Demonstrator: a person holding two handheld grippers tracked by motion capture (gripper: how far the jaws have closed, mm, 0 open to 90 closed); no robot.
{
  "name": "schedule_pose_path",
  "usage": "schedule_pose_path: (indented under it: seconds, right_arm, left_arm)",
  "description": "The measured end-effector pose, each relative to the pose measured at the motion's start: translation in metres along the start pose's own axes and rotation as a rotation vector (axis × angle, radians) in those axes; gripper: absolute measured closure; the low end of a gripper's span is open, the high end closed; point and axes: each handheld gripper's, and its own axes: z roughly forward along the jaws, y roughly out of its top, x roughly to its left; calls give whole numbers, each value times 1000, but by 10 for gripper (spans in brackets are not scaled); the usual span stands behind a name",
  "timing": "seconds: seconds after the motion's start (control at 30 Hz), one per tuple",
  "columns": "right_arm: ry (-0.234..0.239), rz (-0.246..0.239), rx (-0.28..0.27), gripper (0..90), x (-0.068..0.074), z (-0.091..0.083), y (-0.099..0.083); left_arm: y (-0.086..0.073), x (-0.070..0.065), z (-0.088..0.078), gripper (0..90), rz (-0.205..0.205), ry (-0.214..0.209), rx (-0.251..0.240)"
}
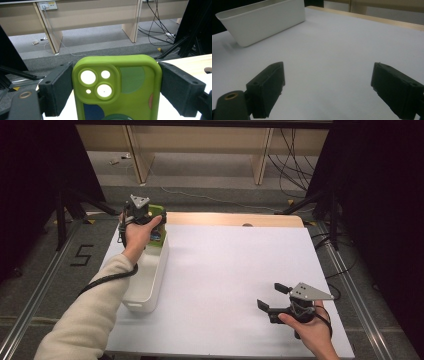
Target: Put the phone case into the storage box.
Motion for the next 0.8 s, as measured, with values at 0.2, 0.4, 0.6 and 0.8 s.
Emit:
schedule_pose_path:
  seconds: [0.2,0.4,0.6,0.8]
  right_arm:
    - [1,0,0,130,0,0,0]
    - [1,1,1,130,0,1,0]
    - [1,1,2,130,0,1,0]
    - [1,1,1,130,0,1,0]
  left_arm:
    - [-1,0,0,159,1,0,3]
    - [-2,0,0,159,1,-1,7]
    - [-4,0,1,159,-2,-2,12]
    - [-7,0,1,159,-4,-5,16]
